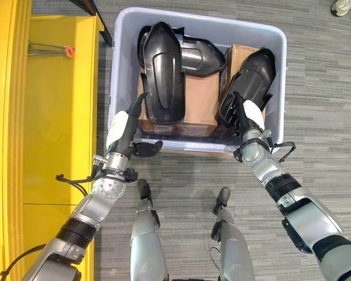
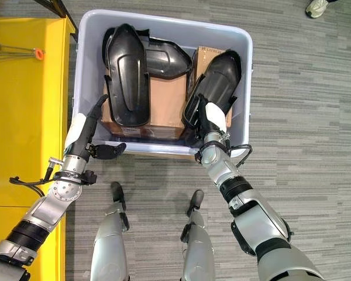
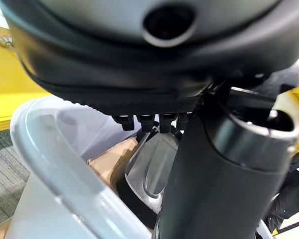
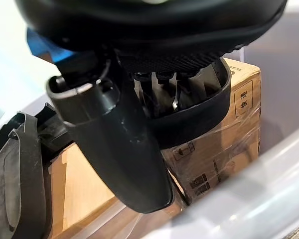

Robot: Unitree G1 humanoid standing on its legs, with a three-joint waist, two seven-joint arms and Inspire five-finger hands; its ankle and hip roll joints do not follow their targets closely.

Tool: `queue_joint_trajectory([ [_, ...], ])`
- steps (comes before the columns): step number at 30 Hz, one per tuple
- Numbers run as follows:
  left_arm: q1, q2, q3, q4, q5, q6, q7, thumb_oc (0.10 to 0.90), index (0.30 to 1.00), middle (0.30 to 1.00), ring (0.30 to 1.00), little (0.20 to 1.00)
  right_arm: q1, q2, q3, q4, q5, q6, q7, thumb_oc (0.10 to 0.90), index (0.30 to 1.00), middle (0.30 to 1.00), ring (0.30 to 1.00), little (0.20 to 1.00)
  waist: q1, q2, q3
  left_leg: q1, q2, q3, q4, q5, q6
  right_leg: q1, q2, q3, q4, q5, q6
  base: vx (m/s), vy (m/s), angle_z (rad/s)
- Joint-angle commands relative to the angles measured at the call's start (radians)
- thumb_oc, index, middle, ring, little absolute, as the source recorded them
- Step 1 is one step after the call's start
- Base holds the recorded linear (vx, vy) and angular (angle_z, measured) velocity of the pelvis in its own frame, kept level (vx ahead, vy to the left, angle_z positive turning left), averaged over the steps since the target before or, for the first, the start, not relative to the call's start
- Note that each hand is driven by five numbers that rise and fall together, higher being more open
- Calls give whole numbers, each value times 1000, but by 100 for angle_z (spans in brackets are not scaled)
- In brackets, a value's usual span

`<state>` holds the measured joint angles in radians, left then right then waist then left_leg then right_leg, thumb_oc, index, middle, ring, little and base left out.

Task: Move parts from the plastic box to the shelf.

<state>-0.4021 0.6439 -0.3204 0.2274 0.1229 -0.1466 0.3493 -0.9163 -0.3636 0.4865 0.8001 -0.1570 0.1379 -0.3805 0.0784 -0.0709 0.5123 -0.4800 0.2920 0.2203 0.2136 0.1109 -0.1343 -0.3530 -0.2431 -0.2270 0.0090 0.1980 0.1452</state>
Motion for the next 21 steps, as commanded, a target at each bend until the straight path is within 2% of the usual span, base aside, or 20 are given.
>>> queue_joint_trajectory([
  [1, -55, -3, 30, -88, -15, -56, 66, 900, 1000, 1000, 1000, 1000, -127, -64, -39, 46, -40, 2, -48, 624, 613, 613, 613, 613, 1, 30, -22, -58, -43, -31, 112, -132, 23, -12, -47, 29, 126, -140, 20, 0, 0, 0],
  [2, -55, -3, 33, -94, -15, -56, 67, 900, 1000, 1000, 1000, 1000, -131, -65, -38, 51, -43, 3, -48, 484, 418, 418, 418, 418, 1, 31, -21, -61, -44, -31, 112, -132, 24, -16, -48, 29, 127, -140, 20, 0, 0, 0],
  [3, -54, -3, 34, -93, -15, -55, 67, 900, 1000, 1000, 1000, 1000, -135, -65, -35, 61, -47, 5, -46, 400, 300, 300, 300, 300, 1, 32, -19, -64, -45, -32, 113, -132, 24, -20, -47, 29, 129, -140, 20, 0, 0, 0],
  [10, -48, -6, 42, -93, -16, -56, 68, 900, 1000, 1000, 1000, 1000, -149, -62, -15, 103, -66, 11, -38, 400, 300, 300, 300, 300, -1, 39, -16, -85, -49, -35, 118, -134, 25, -44, -49, 31, 142, -141, 19, 0, 0, 0],
  [21, -30, -9, 62, -98, -8, -49, 61, 900, 1000, 1000, 1000, 1000, -101, -57, -32, 25, -67, 6, -30, 400, 300, 300, 300, 300, -13, 31, -15, -73, -41, -34, 127, -143, 27, -41, -46, 36, 155, -145, 14, 0, 0, 0],
])
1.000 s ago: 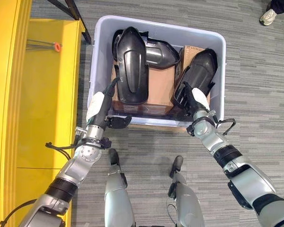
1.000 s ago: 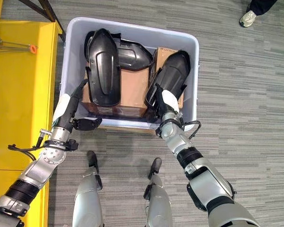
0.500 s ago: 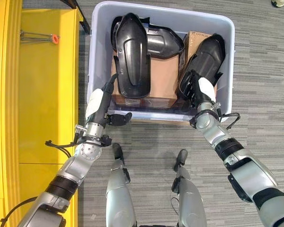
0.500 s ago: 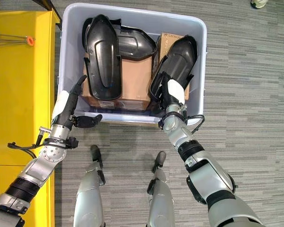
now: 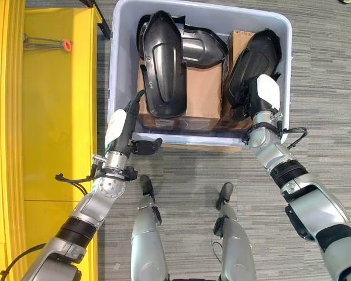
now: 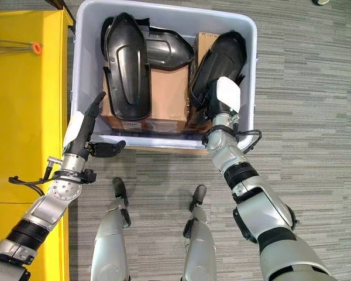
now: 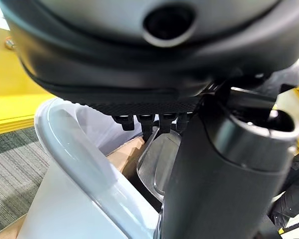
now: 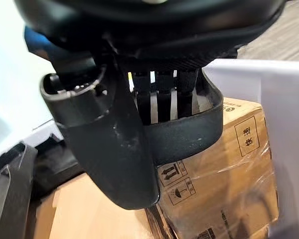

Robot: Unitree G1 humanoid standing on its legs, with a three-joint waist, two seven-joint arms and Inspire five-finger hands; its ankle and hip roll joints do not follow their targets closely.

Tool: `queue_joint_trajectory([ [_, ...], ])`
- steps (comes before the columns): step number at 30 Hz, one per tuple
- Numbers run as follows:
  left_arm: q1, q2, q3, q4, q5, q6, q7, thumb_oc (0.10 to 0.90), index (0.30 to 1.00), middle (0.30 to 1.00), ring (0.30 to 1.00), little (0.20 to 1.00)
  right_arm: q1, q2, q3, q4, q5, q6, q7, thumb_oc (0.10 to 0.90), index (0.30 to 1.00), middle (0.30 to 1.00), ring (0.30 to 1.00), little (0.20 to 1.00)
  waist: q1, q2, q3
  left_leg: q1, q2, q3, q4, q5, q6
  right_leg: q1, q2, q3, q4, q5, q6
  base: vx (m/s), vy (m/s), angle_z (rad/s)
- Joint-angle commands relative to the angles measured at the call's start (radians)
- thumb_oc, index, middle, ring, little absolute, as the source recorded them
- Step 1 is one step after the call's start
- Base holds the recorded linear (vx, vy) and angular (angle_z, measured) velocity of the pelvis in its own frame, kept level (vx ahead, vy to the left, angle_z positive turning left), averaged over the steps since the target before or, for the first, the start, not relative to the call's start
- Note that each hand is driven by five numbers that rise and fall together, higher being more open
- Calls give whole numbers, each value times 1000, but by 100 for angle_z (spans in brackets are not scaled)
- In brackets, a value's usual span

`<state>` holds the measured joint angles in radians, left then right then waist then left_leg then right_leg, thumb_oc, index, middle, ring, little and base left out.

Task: Move parts from the plastic box to the shelf.

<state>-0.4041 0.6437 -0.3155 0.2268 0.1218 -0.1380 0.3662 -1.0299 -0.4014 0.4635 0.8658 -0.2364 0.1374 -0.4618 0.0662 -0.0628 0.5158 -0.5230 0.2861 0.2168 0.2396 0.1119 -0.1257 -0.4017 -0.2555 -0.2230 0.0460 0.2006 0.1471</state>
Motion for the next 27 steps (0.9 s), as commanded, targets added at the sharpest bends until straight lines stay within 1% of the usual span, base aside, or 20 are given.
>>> queue_joint_trajectory([
  [1, -29, -9, 55, -97, -8, -58, 41, 900, 1000, 1000, 1000, 1000, 20, -19, -10, -53, 15, 6, 52, 400, 300, 300, 300, 300, -3, 21, -21, -26, -34, -30, 101, -144, 18, 11, -33, 33, 118, -148, 13, 0, 0, 0],
  [4, -28, -13, 45, -78, -9, -57, 38, 900, 1000, 1000, 1000, 1000, 37, -16, -15, -67, 21, 2, 54, 400, 300, 300, 300, 300, -3, 18, -24, -16, -33, -30, 99, -145, 18, 18, -32, 32, 120, -151, 12, 0, 0, 0],
  [6, -23, -13, 43, -79, -14, -55, 26, 900, 1000, 1000, 1000, 1000, 64, -20, -19, -107, 32, -7, 62, 400, 300, 300, 300, 300, -5, 12, -33, -2, -30, -29, 100, -146, 18, 35, -30, 31, 119, -153, 11, -36, -9, -1],
  [7, -19, -13, 43, -80, -14, -55, 21, 900, 1000, 1000, 1000, 1000, 77, -22, -20, -132, 32, -10, 66, 400, 300, 300, 300, 300, -6, 9, -34, -4, -29, -18, 97, -123, 28, 35, -33, 23, 115, -136, 4, 0, 0, 0],
  [8, -17, -12, 42, -80, -14, -54, 21, 900, 1000, 1000, 1000, 1000, 81, -22, -22, -135, 31, -8, 67, 400, 300, 300, 300, 300, -4, 10, -39, 9, -28, -29, 95, -145, 17, 46, -30, 31, 115, -154, 12, 0, 0, 0],
  [11, -12, -11, 40, -75, -18, -55, 6, 900, 1000, 1000, 1000, 1000, 122, -43, -33, -202, 32, -19, 76, 400, 300, 300, 300, 300, -9, -1, -61, 38, -22, -28, 86, -145, 17, 71, -29, 29, 109, -155, 12, 16, -34, -1],
  [12, -10, -11, 39, -72, -21, -56, 2, 900, 1000, 1000, 1000, 1000, 131, -49, -37, -216, 33, -21, 79, 400, 300, 300, 300, 300, -9, -4, -62, 37, -23, -16, 83, -122, 27, 70, -32, 21, 106, -138, 5, 0, 0, 0],
  [13, -10, -11, 38, -72, -21, -55, 2, 900, 1000, 1000, 1000, 1000, 132, -49, -38, -217, 33, -20, 79, 400, 300, 300, 300, 300, -8, -3, -67, 48, -23, -27, 81, -144, 17, 79, -29, 29, 107, -155, 13, -68, -9, -3],
  [14, -7, -9, 36, -69, -20, -56, -4, 900, 1000, 1000, 1000, 1000, 141, -58, -46, -230, 34, -24, 81, 400, 300, 300, 300, 300, -9, -7, -68, 51, -24, -15, 77, -122, 26, 82, -31, 22, 102, -139, 6, 0, 0, 0],
  [18, 13, 4, 43, -51, -23, -54, -28, 900, 1000, 1000, 1000, 1000, 164, -104, -91, -313, 40, -34, 82, 400, 300, 300, 300, 300, -11, -19, -108, 116, -16, -7, 55, -121, 20, 142, -27, 25, 79, -143, 9, 20, -40, -2],
  [20, 17, 5, 41, -52, -25, -56, -34, 900, 1000, 1000, 1000, 1000, 169, -111, -98, -316, 37, -34, 83, 400, 300, 300, 300, 300, -9, -20, -115, 133, -14, -6, 48, -120, 19, 156, -27, 23, 73, -144, 9, 47, -25, -6],
  [22, 35, 12, 46, -41, -29, -60, -46, 900, 1000, 1000, 1000, 1000, 155, -136, -120, -329, 33, -38, 76, 400, 300, 300, 300, 300, -10, -24, -138, 178, -14, 1, 24, -113, 14, 191, -27, 25, 58, -145, 12, 50, -23, -6],
  [27, 59, 19, 52, -23, -37, -65, -62, 900, 1000, 1000, 1000, 1000, 121, -159, -130, -314, 24, -46, 75, 400, 300, 300, 300, 300, -10, -25, -183, 262, -19, 19, -33, -93, 7, 251, -27, 27, 29, -142, 18, 54, -19, -4],
])
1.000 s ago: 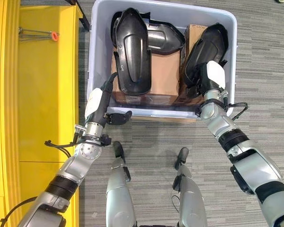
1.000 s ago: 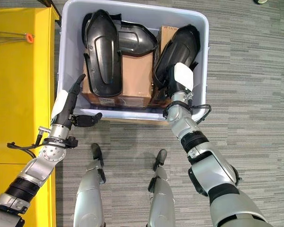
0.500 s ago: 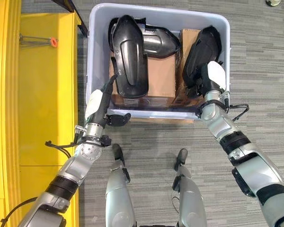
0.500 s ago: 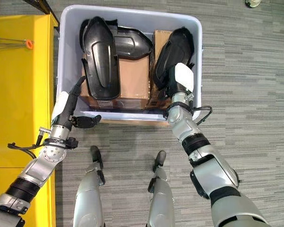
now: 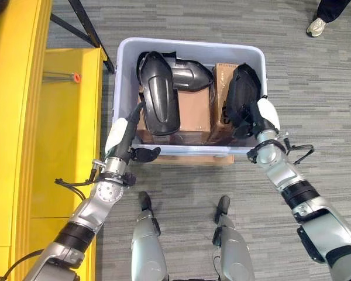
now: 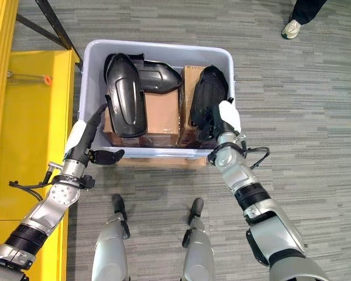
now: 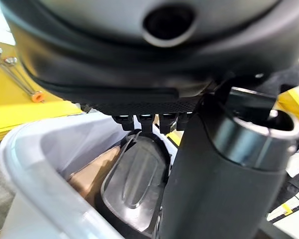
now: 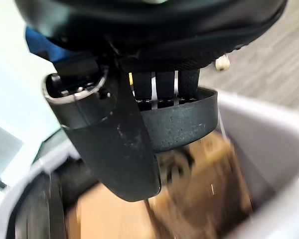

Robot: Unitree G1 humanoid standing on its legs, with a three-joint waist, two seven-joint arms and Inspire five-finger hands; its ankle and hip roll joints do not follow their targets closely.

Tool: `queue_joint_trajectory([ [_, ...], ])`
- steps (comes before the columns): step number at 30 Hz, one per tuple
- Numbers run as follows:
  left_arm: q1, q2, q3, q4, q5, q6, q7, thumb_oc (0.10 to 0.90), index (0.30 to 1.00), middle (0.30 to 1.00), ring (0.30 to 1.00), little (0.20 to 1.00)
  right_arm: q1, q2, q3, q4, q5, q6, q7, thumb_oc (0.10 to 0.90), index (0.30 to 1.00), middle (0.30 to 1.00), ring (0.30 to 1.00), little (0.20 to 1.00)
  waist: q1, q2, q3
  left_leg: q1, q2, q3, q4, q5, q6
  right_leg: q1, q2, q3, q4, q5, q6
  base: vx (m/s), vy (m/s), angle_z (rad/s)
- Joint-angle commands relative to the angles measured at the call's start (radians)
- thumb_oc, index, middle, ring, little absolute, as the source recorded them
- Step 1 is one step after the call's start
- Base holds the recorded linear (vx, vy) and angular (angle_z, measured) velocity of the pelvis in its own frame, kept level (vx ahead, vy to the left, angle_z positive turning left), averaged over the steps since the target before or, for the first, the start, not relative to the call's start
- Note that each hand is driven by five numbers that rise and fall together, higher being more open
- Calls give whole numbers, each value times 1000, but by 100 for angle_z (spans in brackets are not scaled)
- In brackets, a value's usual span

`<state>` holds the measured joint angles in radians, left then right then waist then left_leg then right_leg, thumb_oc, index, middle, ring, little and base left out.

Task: Move parts from the plastic box to the shelf.

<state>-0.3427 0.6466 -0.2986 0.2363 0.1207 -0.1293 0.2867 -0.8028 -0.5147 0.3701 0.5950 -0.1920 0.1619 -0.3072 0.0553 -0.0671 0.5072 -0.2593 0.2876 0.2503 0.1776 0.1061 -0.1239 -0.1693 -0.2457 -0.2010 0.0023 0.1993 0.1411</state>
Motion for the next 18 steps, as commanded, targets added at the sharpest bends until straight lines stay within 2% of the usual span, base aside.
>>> queue_joint_trajectory([
  [1, 4, 19, 37, -32, -34, -75, 13, 900, 1000, 1000, 1000, 1000, -112, -52, -36, -46, -28, -72, -76, 400, 300, 300, 300, 300, -1, -20, -186, 13, -21, -10, 16, -82, 3, 31, -37, 5, 66, -141, 26, 64, -36, -12],
  [7, 32, 16, 45, -16, -25, -75, -8, 900, 1000, 1000, 1000, 1000, -136, -78, -36, -80, -78, -78, -61, 400, 300, 300, 300, 300, -16, -9, -264, 91, -24, 17, -63, -44, -4, 80, -40, -1, 34, -134, 32, 31, -15, -4],
  [11, 49, 11, 50, -11, -15, -75, -12, 900, 1000, 1000, 1000, 1000, -140, -84, -38, -94, -96, -81, -56, 400, 300, 300, 300, 300, -21, -3, -296, 127, -26, 26, -97, -31, -7, 100, -38, -5, 29, -139, 35, 44, -27, -4],
  [18, 117, -16, 85, -20, -3, -63, -23, 900, 1000, 1000, 1000, 1000, -89, -76, -60, -177, -131, -92, -24, 400, 300, 300, 300, 300, -29, 25, -382, 211, -22, 38, -160, -5, -12, 164, -29, -18, 38, -177, 34, 67, -56, -3],
])
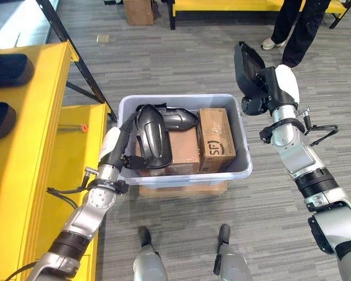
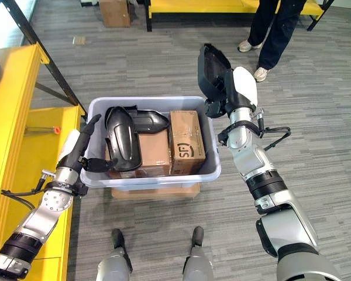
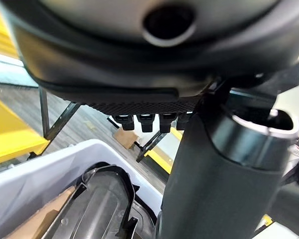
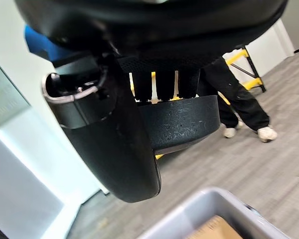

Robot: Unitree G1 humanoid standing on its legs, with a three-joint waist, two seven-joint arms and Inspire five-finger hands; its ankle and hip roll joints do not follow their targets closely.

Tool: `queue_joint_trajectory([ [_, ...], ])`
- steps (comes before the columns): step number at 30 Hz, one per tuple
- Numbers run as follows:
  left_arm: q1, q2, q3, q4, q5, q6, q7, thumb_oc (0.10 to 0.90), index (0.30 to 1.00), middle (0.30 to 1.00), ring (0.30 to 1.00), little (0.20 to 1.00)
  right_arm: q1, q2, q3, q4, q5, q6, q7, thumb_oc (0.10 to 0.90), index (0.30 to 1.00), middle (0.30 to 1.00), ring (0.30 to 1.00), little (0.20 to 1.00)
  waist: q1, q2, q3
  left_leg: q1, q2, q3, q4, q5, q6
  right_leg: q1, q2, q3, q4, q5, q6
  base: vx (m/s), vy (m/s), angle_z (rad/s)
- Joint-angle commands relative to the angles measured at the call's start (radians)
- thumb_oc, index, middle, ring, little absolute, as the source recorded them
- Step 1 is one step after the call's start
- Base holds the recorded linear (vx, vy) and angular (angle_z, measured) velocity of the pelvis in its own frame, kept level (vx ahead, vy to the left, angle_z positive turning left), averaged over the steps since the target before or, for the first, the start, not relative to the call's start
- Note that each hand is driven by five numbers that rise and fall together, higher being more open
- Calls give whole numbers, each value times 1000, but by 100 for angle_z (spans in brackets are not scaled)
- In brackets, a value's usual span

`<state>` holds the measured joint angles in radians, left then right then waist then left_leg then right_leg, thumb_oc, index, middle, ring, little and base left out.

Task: Move parts from the plastic box to the shelf.

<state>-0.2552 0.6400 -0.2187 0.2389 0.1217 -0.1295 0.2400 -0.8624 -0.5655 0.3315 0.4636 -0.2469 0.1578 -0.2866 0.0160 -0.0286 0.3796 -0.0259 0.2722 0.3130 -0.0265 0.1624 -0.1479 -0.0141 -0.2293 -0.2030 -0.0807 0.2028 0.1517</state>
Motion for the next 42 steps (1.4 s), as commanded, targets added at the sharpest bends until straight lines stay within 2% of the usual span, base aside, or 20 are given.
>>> queue_joint_trajectory([
  [1, 37, -12, 8, -26, -2, -62, 24, 900, 1000, 1000, 1000, 1000, -25, -24, -21, -54, -82, -88, -42, 400, 300, 300, 300, 300, 10, -10, -262, -13, -5, -25, 38, -57, 11, 15, -44, -18, 123, -186, 22, 62, -85, 7],
  [8, 74, -22, 24, -45, 12, -58, 26, 900, 1000, 1000, 1000, 1000, -29, -14, -15, -64, -90, -90, -32, 400, 300, 300, 300, 300, 13, 14, -293, 28, 14, -28, 15, -34, 1, 49, -22, -36, 155, -232, 7, 27, -68, 6],
  [13, 100, -31, 40, -70, 12, -55, 34, 900, 1000, 1000, 1000, 1000, -64, -7, 8, -46, -81, -94, -32, 400, 300, 300, 300, 300, 21, 36, -296, 40, 47, -37, 18, 3, -18, 53, 11, -50, 210, -287, -22, 1, -102, 9],
  [21, 184, -36, 91, -122, 14, -41, 54, 900, 1000, 1000, 1000, 1000, -129, 7, 55, -52, -61, -109, -30, 400, 300, 300, 300, 300, 49, 63, -247, 15, 125, -88, 57, 115, -43, -17, 88, -63, 371, -377, -85, -65, -159, 4],
  [23, 227, -43, 127, -153, 19, -42, 66, 900, 1000, 1000, 1000, 1000, -154, 8, 76, -53, -42, -121, -29, 400, 300, 300, 300, 300, 72, 62, -225, -14, 130, -120, 50, 147, -44, -48, 109, -68, 393, -390, -101, -123, -201, -4],
  [25, 245, -50, 140, -166, 19, -41, 68, 900, 1000, 1000, 1000, 1000, -156, 7, 82, -55, -29, -125, -26, 400, 300, 300, 300, 300, 78, 61, -223, -29, 129, -123, 48, 161, -47, -47, 111, -78, 388, -393, -106, -54, -147, -6],
  [26, 243, -49, 144, -172, 23, -41, 68, 900, 1000, 1000, 1000, 1000, -163, -3, 85, -66, -24, -126, -18, 400, 300, 300, 300, 300, 88, 60, -207, -62, 121, -123, 69, 199, -55, -38, 105, -99, 379, -390, -110, -97, -178, 17],
  [27, 241, -53, 148, -171, 22, -39, 69, 900, 1000, 1000, 1000, 1000, -158, -15, 83, -81, -25, -124, -17, 400, 300, 300, 300, 300, 87, 54, -198, -89, 109, -102, 90, 195, -48, -35, 101, -118, 366, -388, -119, -113, -210, 45],
  [29, 229, -59, 149, -167, 18, -37, 68, 900, 1000, 1000, 1000, 1000, -128, -28, 68, -112, -23, -128, -20, 400, 300, 300, 300, 300, 80, 36, -185, -142, 101, -18, 189, 165, -39, -22, 86, -170, 336, -382, -135, -98, -262, 74],
  [30, 224, -60, 146, -167, 15, -37, 69, 900, 1000, 1000, 1000, 1000, -119, -37, 60, -122, -23, -124, -24, 400, 300, 300, 300, 300, 73, 28, -188, -140, 101, -18, 224, 128, -53, -20, 80, -173, 333, -394, -132, -97, -238, 117],
  [32, 212, -59, 152, -187, 9, -43, 74, 900, 1000, 1000, 1000, 1000, -121, -53, 50, -135, -28, -120, -32, 400, 300, 300, 300, 300, 65, 21, -186, -126, 136, 13, 338, 83, -58, -37, 67, -218, 325, -381, -143, -132, -158, 110],
  [33, 207, -62, 152, -195, 5, -49, 77, 900, 1000, 1000, 1000, 1000, -125, -57, 50, -133, -29, -119, -36, 400, 300, 300, 300, 300, 61, 15, -194, -95, 160, 27, 396, 79, -60, -49, 60, -245, 320, -378, -154, -143, -76, 63],
  [34, 203, -65, 150, -202, 1, -49, 77, 900, 1000, 1000, 1000, 1000, -124, -59, 44, -128, -26, -116, -43, 400, 300, 300, 300, 300, 56, 19, -201, -79, 172, 25, 409, 66, -64, -54, 55, -273, 325, -388, -157, -153, -1, 82],
  [35, 183, -77, 138, -221, -6, -52, 81, 900, 1000, 1000, 1000, 1000, -113, -69, 25, -131, -21, -112, -51, 400, 300, 300, 300, 300, 23, 17, -227, 10, 222, 78, 435, 80, -78, -79, 30, -350, 344, -384, -160, -95, 32, 114],
  [36, 183, -77, 138, -221, -6, -52, 81, 900, 1000, 1000, 1000, 1000, -113, -69, 25, -131, -21, -112, -51, 400, 300, 300, 300, 300, 23, 17, -227, 10, 222, 78, 435, 80, -78, -79, 30, -350, 344, -384, -160, -92, 31, 176],
  [37, 171, -78, 127, -219, -6, -49, 76, 900, 1000, 1000, 1000, 1000, -90, -78, 12, -134, -17, -110, -52, 400, 300, 300, 300, 300, 4, 22, -236, 40, 235, 102, 414, 85, -85, -80, 19, -385, 354, -391, -161, -59, 37, 184],
  [38, 139, -90, 100, -218, -2, -44, 65, 900, 1000, 1000, 1000, 1000, -27, -106, -32, -164, -16, -106, -59, 400, 300, 300, 300, 300, -45, 38, -263, 96, 253, 198, 349, 93, -100, -84, -15, -472, 371, -389, -161, -79, 90, 152],
  [39, 121, -90, 83, -217, -1, -44, 63, 900, 1000, 1000, 1000, 1000, 15, -119, -55, -183, -9, -107, -65, 400, 300, 300, 300, 300, -63, 52, -267, 99, 253, 238, 303, 94, -103, -77, -33, -506, 382, -386, -154, -40, 90, 159],
  [40, 117, -90, 77, -215, -1, -43, 64, 900, 1000, 1000, 1000, 1000, 26, -124, -62, -189, -8, -107, -66, 400, 300, 300, 300, 300, -64, 52, -270, 100, 248, 234, 293, 96, -102, -75, -37, -514, 385, -386, -150, -9, 79, 228],
  [42, 118, -90, 76, -220, 5, -48, 57, 900, 1000, 1000, 1000, 1000, 71, -148, -101, -218, -11, -104, -71, 400, 300, 300, 300, 300, -70, 71, -274, 79, 219, 235, 225, 46, -98, -65, -47, -535, 394, -378, -136, 55, 84, 246],
])
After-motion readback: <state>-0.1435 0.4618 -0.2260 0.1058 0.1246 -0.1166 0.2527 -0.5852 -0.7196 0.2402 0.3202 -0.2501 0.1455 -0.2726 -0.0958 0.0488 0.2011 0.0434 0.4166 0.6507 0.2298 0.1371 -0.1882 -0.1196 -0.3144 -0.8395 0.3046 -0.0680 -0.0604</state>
